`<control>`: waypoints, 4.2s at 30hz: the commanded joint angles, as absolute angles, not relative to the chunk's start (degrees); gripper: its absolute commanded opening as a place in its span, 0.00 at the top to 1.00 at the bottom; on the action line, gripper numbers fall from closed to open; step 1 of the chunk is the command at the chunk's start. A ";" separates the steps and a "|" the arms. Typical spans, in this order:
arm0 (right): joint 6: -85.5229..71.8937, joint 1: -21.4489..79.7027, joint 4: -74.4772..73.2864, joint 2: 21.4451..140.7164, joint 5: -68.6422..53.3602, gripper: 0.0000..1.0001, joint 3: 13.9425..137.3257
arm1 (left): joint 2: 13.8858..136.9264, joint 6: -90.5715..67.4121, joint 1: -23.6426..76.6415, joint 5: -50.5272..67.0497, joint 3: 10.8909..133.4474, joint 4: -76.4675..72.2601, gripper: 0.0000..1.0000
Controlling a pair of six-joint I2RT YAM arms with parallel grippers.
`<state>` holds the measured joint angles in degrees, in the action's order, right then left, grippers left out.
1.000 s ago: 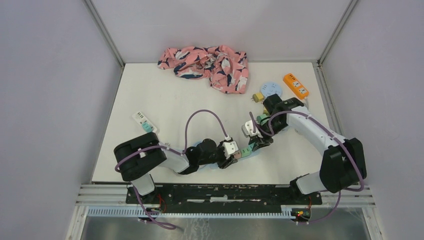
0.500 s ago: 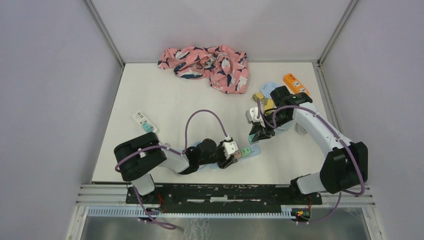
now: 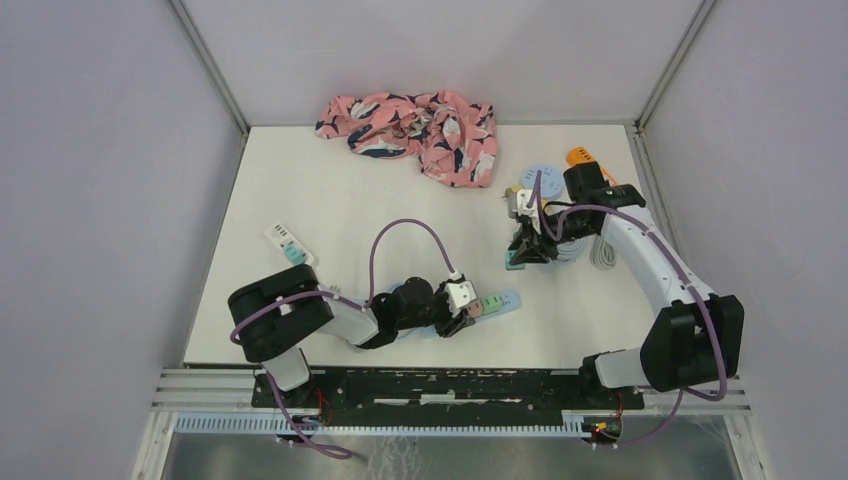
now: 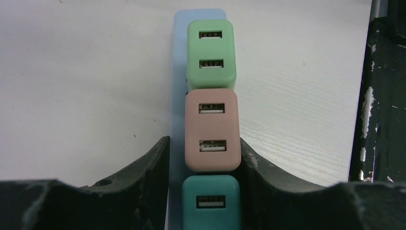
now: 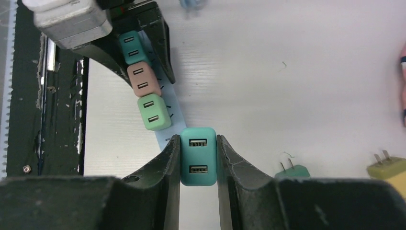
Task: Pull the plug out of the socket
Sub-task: Remove the plug from the socket, then place the plug at the center of the board, then remove the plug from the socket.
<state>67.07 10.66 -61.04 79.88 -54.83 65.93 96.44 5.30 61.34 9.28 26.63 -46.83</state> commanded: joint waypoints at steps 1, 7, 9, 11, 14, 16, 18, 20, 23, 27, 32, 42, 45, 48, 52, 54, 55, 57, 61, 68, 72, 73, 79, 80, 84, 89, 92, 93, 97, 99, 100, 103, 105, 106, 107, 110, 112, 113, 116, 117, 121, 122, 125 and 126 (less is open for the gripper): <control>57.60 8.93 -51.12 76.30 -57.48 1.00 64.54 | 98.70 1.73 60.73 8.10 25.86 -42.67 0.96; 44.47 5.89 -38.48 74.28 -55.14 0.99 61.26 | 98.40 0.93 60.78 7.93 25.80 -42.79 0.95; 38.90 4.73 -33.07 73.50 -53.07 0.98 59.83 | 98.23 0.75 60.74 7.79 25.82 -42.80 0.96; 32.95 3.57 -27.36 72.87 -50.79 0.98 58.09 | 98.02 0.63 60.73 7.41 25.70 -42.85 0.96; 23.23 2.03 -19.36 72.83 -46.41 0.98 55.92 | 97.55 0.29 60.73 6.93 25.29 -43.51 0.96; 16.28 1.47 -13.91 73.53 -41.85 0.97 54.71 | 97.20 0.18 60.74 6.71 24.96 -44.04 0.96; 10.19 1.32 -9.27 74.94 -37.01 0.95 53.98 | 97.04 0.18 60.79 6.52 24.59 -44.51 0.95; 5.44 1.30 -5.72 76.67 -34.51 0.94 53.60 | 97.06 0.14 60.77 6.50 24.42 -45.08 0.96; -0.34 1.26 -1.45 80.51 -34.52 0.91 53.42 | 97.44 0.07 60.67 6.60 24.51 -45.90 0.95; -4.65 1.60 -0.26 87.47 -32.17 0.88 56.40 | 97.88 0.00 60.64 6.94 24.73 -46.14 0.95; -7.01 2.32 -0.35 95.73 -29.29 0.77 61.78 | 97.86 -0.13 60.64 7.46 24.63 -46.23 0.95; -6.06 2.62 -5.60 103.44 -24.70 0.48 67.87 | 97.77 -0.83 60.56 7.69 24.60 -46.40 0.95; -4.88 2.63 -6.45 102.50 -24.74 0.43 68.08 | 98.05 -1.03 60.61 7.84 24.82 -46.41 0.94; -1.83 2.62 -7.77 99.25 -24.93 0.44 68.06 | 97.98 -1.35 60.59 8.07 24.80 -46.38 0.94; 5.77 2.55 -14.26 93.03 -33.49 0.45 68.67 | 97.83 -1.57 60.56 8.33 24.93 -46.40 0.94; 11.31 2.54 -19.53 89.34 -40.93 0.47 69.09 | 97.96 -1.58 60.57 8.50 25.03 -46.41 0.94; 13.63 2.49 -21.25 87.74 -44.37 0.47 68.67 | 98.07 -1.61 60.56 8.64 25.11 -46.41 0.94; 18.52 2.49 -23.59 84.59 -50.94 0.48 67.29 | 98.40 -2.00 60.58 8.76 25.50 -46.41 0.94; 29.17 2.54 -27.70 78.46 -61.48 0.48 63.28 | 98.66 -2.61 60.56 9.57 25.99 -46.32 0.94; 67.96 2.60 -56.42 75.49 -75.64 0.22 61.86 | 98.11 -3.00 60.51 9.23 25.68 -46.78 0.92; 88.40 3.30 -75.65 80.23 -74.45 0.17 65.74 | 97.87 -3.67 60.50 8.71 25.68 -47.51 0.70; 94.38 3.51 -81.08 81.84 -73.95 0.17 67.02 | 97.76 -3.83 60.57 8.46 25.62 -47.69 0.65; 114.31 4.72 -100.77 90.32 -72.74 0.18 72.11 | 95.68 -4.60 60.49 6.60 23.02 -51.20 0.34; 114.42 4.96 -100.66 90.53 -72.12 0.18 72.07 | 95.04 -4.61 60.56 6.47 22.50 -51.84 0.31; 105.78 5.81 -93.10 88.82 -69.62 0.19 71.17 | 91.92 -4.37 60.55 5.68 20.42 -53.34 0.23; 70.96 9.55 -60.19 79.23 -58.38 0.17 62.81 | 88.02 -3.54 60.57 5.28 18.88 -53.06 0.20; 68.78 12.17 -55.71 76.17 -54.59 0.15 60.41 | 85.33 -2.94 60.54 4.73 18.03 -52.50 0.19; 69.88 12.74 -56.41 76.31 -54.55 0.15 60.41 | 84.44 -2.80 60.52 4.52 17.61 -52.39 0.18; 75.66 15.17 -58.82 76.94 -54.04 0.15 59.20 | 80.74 -2.30 60.51 3.43 15.75 -52.06 0.15; 76.17 16.58 -58.25 77.14 -52.84 0.14 58.38 | 78.80 -2.25 60.47 2.74 14.60 -52.15 0.13; 76.14 17.28 -57.88 77.29 -52.41 0.14 58.03 | 77.79 -2.19 60.53 2.48 13.90 -52.39 0.12; 76.12 19.16 -56.72 77.70 -51.46 0.14 57.22 | 74.58 -2.18 60.46 2.05 11.19 -55.08 0.04; 75.51 20.38 -55.57 78.02 -50.88 0.14 56.41 | 72.57 -2.12 60.39 1.88 9.20 -57.41 0.01; 74.95 21.06 -54.75 78.25 -50.48 0.14 56.22 | 71.80 -1.99 60.38 1.81 8.32 -58.34 0.01; 74.55 21.74 -53.80 78.57 -49.85 0.14 55.73 | 71.26 -1.76 60.41 1.90 7.65 -58.96 0.01; 73.82 24.31 -51.91 79.72 -48.10 0.15 54.74 | 71.08 -0.71 60.40 2.80 7.04 -58.99 0.01; 73.91 26.18 -51.18 80.94 -45.86 0.16 54.15 | 72.14 -0.25 60.38 3.69 7.03 -59.58 0.01; 73.97 27.30 -50.83 81.70 -44.53 0.18 54.09 | 72.69 -0.09 60.42 4.20 7.10 -60.62 0.01; 73.81 30.06 -50.13 83.92 -41.54 0.25 53.99 | 74.96 0.45 60.45 5.49 7.97 -62.49 0.02; 73.54 30.97 -49.74 84.49 -40.57 0.27 53.89 | 76.01 0.70 60.44 5.60 8.39 -62.87 0.04; 72.67 33.84 -48.12 85.78 -37.23 0.36 53.60 | 79.78 1.79 60.71 4.72 9.05 -65.76 0.07; 72.45 34.36 -47.86 85.92 -36.54 0.40 53.56 | 80.56 1.88 60.80 4.40 9.02 -66.69 0.08; 72.21 34.80 -47.35 85.91 -34.84 0.52 53.61 | 82.38 2.55 61.31 3.75 9.32 -68.15 0.10; 72.14 34.89 -47.29 85.81 -34.46 0.57 53.67 | 82.96 2.97 61.61 3.39 9.62 -68.39 0.10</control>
